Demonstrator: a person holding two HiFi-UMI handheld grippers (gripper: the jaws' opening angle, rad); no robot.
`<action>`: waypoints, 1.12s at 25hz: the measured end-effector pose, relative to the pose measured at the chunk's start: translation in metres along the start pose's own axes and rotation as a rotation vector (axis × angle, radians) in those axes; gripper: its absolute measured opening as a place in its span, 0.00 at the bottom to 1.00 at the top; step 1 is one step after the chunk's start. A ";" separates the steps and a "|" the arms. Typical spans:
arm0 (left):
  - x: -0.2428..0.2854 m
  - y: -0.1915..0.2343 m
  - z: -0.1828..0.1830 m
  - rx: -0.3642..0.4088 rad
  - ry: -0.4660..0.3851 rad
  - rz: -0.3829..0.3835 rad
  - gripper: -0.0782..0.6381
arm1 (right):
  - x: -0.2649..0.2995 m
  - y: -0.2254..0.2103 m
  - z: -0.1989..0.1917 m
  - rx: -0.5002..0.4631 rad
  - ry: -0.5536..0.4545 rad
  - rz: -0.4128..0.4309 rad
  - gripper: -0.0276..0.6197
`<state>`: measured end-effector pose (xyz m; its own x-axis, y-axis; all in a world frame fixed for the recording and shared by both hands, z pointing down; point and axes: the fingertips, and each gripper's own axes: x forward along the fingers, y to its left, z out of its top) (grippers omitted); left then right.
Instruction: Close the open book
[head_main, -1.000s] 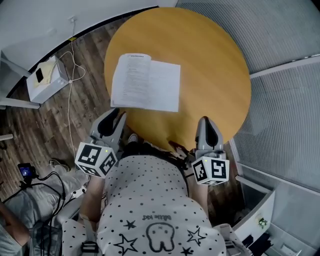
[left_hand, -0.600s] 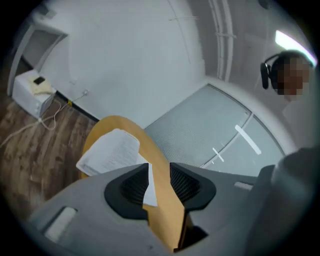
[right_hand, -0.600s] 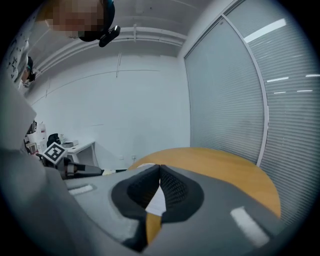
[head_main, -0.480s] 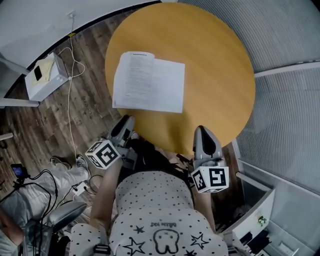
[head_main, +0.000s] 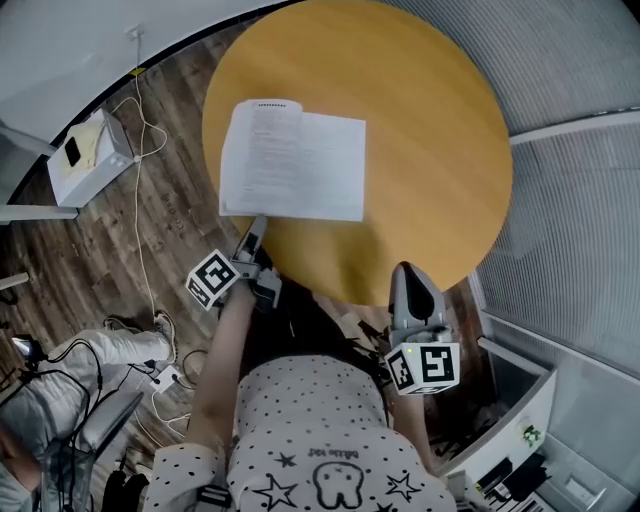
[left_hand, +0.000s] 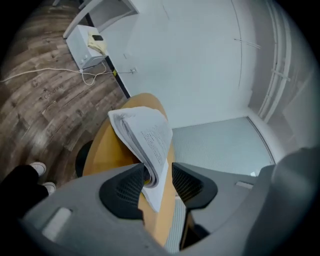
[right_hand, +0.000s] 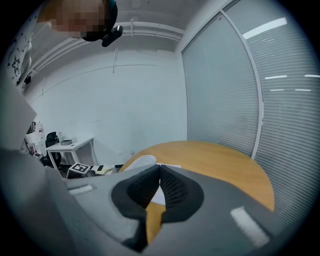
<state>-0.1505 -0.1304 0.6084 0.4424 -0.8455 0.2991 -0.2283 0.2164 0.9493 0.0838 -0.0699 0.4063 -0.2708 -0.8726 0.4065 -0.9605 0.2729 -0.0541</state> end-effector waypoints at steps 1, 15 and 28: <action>0.003 0.004 0.002 -0.035 -0.006 -0.005 0.34 | -0.002 -0.001 -0.001 0.002 0.001 -0.005 0.05; 0.018 0.031 0.007 -0.241 -0.053 -0.049 0.37 | -0.012 -0.012 -0.002 0.009 -0.001 -0.039 0.05; 0.030 0.029 0.045 -0.158 -0.217 -0.027 0.37 | 0.005 -0.018 0.014 -0.014 -0.002 -0.057 0.05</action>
<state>-0.1827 -0.1716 0.6403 0.2460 -0.9332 0.2619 -0.0736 0.2514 0.9651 0.0987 -0.0848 0.3970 -0.2158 -0.8876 0.4068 -0.9734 0.2283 -0.0184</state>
